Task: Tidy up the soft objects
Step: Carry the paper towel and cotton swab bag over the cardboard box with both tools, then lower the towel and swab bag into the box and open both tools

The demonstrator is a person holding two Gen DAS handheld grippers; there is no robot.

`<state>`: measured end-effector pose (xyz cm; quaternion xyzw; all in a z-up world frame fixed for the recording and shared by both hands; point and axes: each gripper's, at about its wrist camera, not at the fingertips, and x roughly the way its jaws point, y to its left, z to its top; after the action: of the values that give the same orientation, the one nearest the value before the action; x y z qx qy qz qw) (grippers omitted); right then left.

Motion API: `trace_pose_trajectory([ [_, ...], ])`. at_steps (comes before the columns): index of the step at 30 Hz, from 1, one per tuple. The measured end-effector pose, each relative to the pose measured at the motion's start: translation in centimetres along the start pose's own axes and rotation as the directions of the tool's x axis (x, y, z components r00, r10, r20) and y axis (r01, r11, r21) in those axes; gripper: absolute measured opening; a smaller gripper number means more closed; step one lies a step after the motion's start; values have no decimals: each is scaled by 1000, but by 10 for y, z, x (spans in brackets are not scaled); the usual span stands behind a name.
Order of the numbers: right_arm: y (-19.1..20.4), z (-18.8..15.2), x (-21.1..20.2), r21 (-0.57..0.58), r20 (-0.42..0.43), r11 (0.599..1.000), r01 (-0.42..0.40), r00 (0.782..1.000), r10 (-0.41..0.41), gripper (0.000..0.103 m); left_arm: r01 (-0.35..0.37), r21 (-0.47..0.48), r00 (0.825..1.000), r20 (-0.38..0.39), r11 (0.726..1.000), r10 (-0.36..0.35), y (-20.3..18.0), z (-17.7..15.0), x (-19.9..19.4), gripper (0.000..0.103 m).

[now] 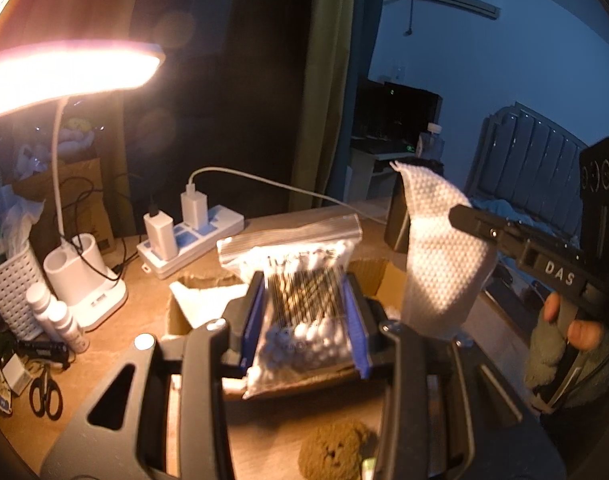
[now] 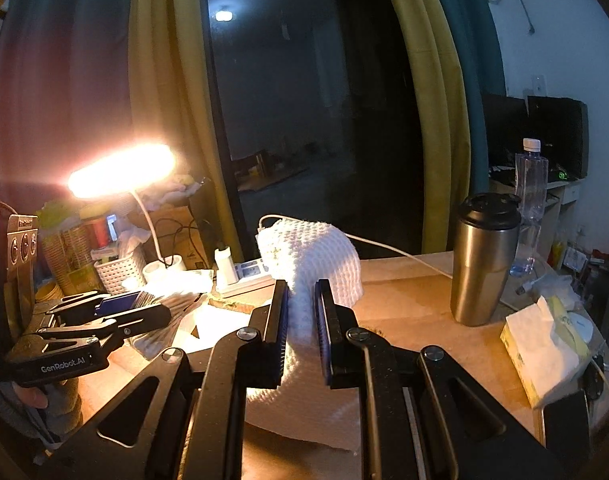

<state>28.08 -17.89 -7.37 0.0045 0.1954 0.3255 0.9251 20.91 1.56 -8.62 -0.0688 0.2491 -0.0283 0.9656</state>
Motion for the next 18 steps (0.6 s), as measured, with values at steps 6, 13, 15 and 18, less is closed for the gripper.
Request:
trace_pose_trajectory([
  [6, -9, -6, 20, 6, -19, 1000, 18, 1000, -18, 15, -1, -11, 1000, -13, 1000, 1, 0, 5, 25, 38],
  [13, -14, -21, 47, 8, -73, 1000, 20, 997, -20, 15, 5, -19, 999, -52, 1000, -6, 0, 0, 57, 38],
  [15, -14, -27, 53, 15, -92, 1000, 18, 996, -16, 15, 5, -24, 998, -67, 1000, -7, 1, -3, 65, 38],
  [18, -14, -37, 63, 26, -130, 1000, 11, 991, -8, 15, 5, -29, 996, -88, 1000, -8, 2, -8, 76, 38],
])
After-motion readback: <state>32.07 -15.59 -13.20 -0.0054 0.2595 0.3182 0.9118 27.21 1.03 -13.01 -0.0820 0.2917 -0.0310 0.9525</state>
